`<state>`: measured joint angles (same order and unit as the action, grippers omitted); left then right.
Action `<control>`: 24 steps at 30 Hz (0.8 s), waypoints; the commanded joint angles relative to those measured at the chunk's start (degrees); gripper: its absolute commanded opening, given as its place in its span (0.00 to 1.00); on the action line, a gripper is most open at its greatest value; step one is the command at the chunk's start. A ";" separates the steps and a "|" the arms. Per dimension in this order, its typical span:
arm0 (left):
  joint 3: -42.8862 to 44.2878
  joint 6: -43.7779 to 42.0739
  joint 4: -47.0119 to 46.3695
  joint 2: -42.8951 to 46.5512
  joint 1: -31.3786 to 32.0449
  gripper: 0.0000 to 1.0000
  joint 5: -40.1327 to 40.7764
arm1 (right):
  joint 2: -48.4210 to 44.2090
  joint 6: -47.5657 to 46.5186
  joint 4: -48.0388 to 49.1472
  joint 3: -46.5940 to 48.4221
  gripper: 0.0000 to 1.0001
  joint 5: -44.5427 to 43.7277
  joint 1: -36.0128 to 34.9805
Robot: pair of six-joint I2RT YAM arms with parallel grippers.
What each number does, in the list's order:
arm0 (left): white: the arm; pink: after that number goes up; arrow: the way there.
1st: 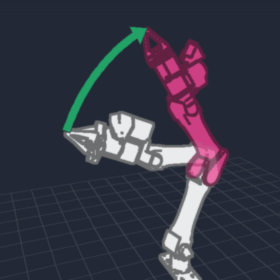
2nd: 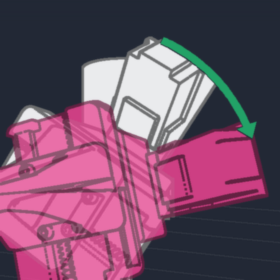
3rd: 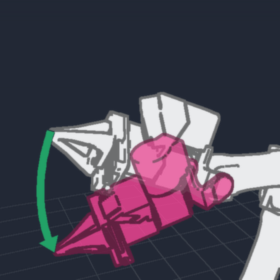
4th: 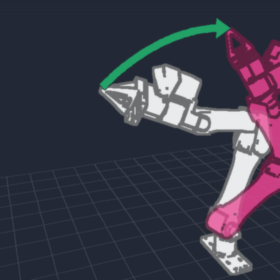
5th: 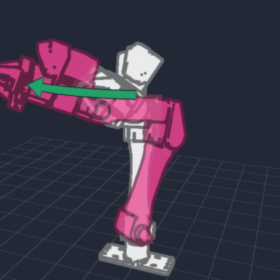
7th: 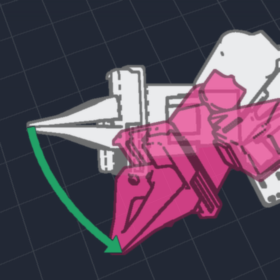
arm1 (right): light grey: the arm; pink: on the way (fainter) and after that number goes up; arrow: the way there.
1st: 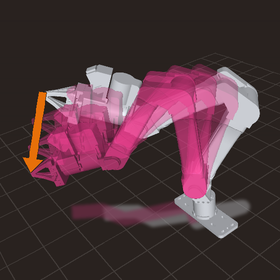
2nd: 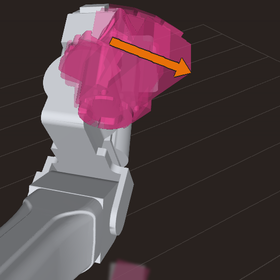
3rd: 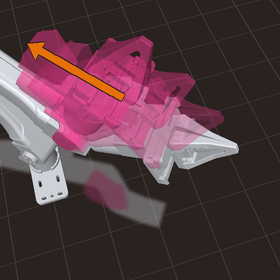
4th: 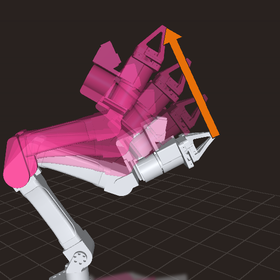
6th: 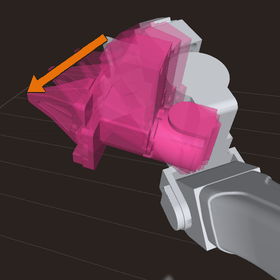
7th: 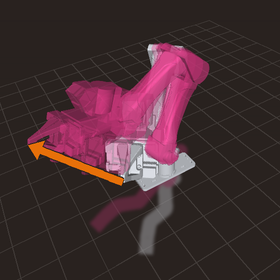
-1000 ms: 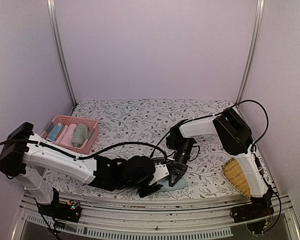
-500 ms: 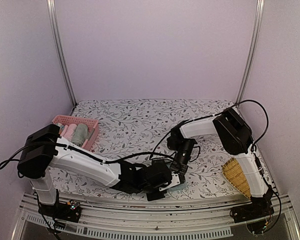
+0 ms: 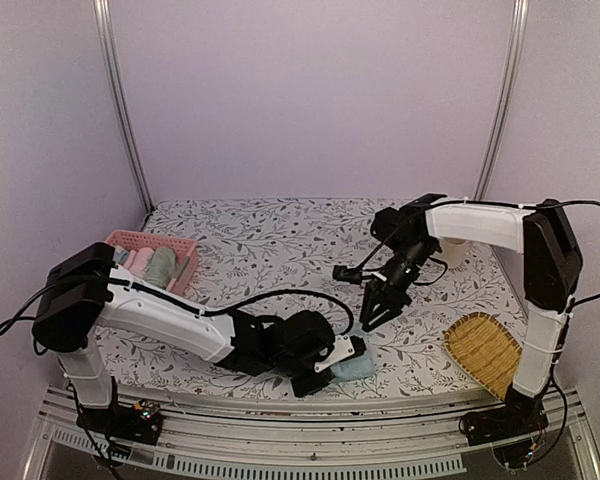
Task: Roll the towels
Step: Roll the towel at the center of the board.
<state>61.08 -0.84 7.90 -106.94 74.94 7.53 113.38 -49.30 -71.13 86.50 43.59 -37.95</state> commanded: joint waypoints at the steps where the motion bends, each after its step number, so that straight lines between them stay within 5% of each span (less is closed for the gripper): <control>1: -1.21 4.14 1.39 -1.02 -2.93 0.10 -11.26 | -11.06 3.41 10.93 -7.41 0.37 -2.18 1.13; 12: 4.96 7.23 7.88 -7.88 -10.38 0.13 -31.41 | -30.40 5.32 31.11 -24.95 0.39 -6.97 0.57; 24: 10.45 11.44 11.52 -14.54 -14.82 0.12 -41.88 | -32.70 3.22 44.14 -39.23 0.44 -27.83 -15.48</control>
<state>72.38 8.69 12.84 -117.36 60.64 -31.86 81.17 -45.65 -33.82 48.60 24.03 -51.16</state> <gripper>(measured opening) 0.125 0.433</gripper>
